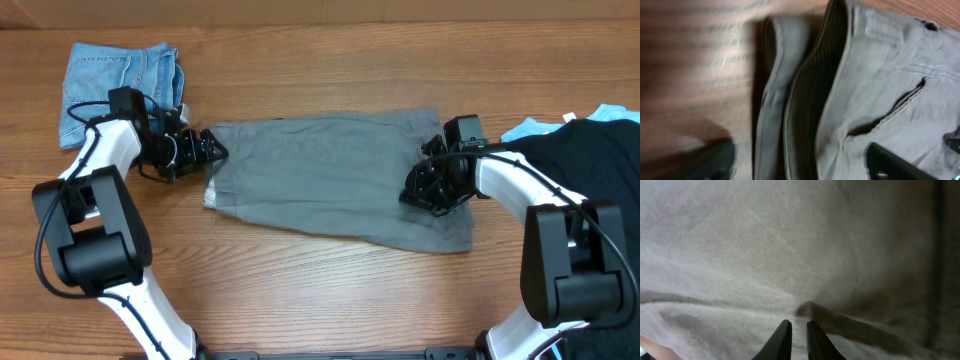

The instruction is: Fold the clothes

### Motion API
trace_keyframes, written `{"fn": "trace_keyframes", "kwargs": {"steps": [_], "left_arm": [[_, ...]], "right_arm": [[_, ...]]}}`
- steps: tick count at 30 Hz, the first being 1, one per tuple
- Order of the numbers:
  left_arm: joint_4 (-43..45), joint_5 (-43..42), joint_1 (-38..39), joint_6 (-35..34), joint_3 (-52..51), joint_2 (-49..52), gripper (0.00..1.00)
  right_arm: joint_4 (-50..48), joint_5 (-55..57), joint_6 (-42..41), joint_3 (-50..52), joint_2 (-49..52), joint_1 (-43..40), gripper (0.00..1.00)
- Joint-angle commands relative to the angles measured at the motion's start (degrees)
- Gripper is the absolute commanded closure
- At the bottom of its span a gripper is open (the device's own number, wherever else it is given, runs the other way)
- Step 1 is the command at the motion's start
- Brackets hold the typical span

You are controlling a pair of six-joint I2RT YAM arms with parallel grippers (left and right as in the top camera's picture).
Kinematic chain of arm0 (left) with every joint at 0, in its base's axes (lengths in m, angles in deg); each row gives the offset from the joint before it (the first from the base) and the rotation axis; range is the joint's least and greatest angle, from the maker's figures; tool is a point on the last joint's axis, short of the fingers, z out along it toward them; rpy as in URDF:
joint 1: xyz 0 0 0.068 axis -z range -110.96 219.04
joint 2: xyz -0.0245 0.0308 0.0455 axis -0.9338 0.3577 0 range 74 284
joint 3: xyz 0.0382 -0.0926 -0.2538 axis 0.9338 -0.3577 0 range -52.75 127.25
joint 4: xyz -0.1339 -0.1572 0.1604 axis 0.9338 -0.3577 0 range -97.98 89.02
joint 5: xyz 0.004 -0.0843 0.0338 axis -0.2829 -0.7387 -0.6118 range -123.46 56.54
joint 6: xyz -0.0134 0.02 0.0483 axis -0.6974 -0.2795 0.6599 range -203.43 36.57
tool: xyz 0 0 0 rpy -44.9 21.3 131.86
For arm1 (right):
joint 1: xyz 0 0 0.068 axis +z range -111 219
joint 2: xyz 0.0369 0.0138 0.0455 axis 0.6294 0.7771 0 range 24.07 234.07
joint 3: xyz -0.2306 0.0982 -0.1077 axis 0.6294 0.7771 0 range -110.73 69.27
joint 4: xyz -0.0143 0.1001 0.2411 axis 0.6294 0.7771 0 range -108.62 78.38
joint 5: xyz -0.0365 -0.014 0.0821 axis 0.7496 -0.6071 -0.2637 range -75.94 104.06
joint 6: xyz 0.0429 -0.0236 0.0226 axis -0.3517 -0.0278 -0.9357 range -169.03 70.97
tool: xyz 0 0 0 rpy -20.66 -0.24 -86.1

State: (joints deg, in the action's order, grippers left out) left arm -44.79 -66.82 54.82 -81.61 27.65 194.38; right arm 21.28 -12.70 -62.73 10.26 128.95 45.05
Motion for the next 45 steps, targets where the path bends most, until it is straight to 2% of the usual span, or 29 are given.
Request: {"fn": "trace_keyframes", "kwargs": {"steps": [1,8,11,14,15,23,30,34,40,45], "left_arm": [[0.22,0.09,1.77,1.42,-3.5,10.56,0.25],[-0.98,-0.76,2.73,2.82,-3.48,13.0,0.43],[-2.36,-0.72,2.71,2.95,-3.41,12.98,0.41],[-3.72,-0.15,2.38,3.56,-3.34,12.9,0.28],[-4.09,0.74,2.16,3.52,-3.23,12.85,0.26],[-8.35,9.99,1.25,4.11,-2.97,11.37,0.25],[-8.2,8.22,1.38,3.54,-2.97,11.28,0.23],[-8.22,6.47,1.38,3.5,-2.58,11.28,0.2],[-13.92,7.39,0.68,4.24,0.48,10.95,0.16],[-18.88,14.01,0.63,4.2,2.43,10.73,0.16]], "right_arm": [[-0.2,-0.26,0.15,0.28,0.68,0.17,0.85],[-0.2,-0.28,0.15,0.28,0.68,0.17,0.86],[-0.2,-0.28,0.17,0.28,0.68,0.17,0.85],[-0.17,-0.31,0.17,0.28,0.68,0.17,0.86],[-0.17,-0.28,0.17,0.28,0.68,0.17,0.86],[0.61,-0.39,0.22,-0.22,0.55,0.17,0.88],[8.35,-2.49,0.59,-7.78,-4.74,0.66,0.88],[9.29,-5.88,0.04,-9.81,-7.06,2.19,0.89],[8.83,-6.69,-4.87,-9.46,-5.86,7.04,0.91],[5.6,-4.2,-13.33,-9.33,-1.6,11.37,0.91]]}}
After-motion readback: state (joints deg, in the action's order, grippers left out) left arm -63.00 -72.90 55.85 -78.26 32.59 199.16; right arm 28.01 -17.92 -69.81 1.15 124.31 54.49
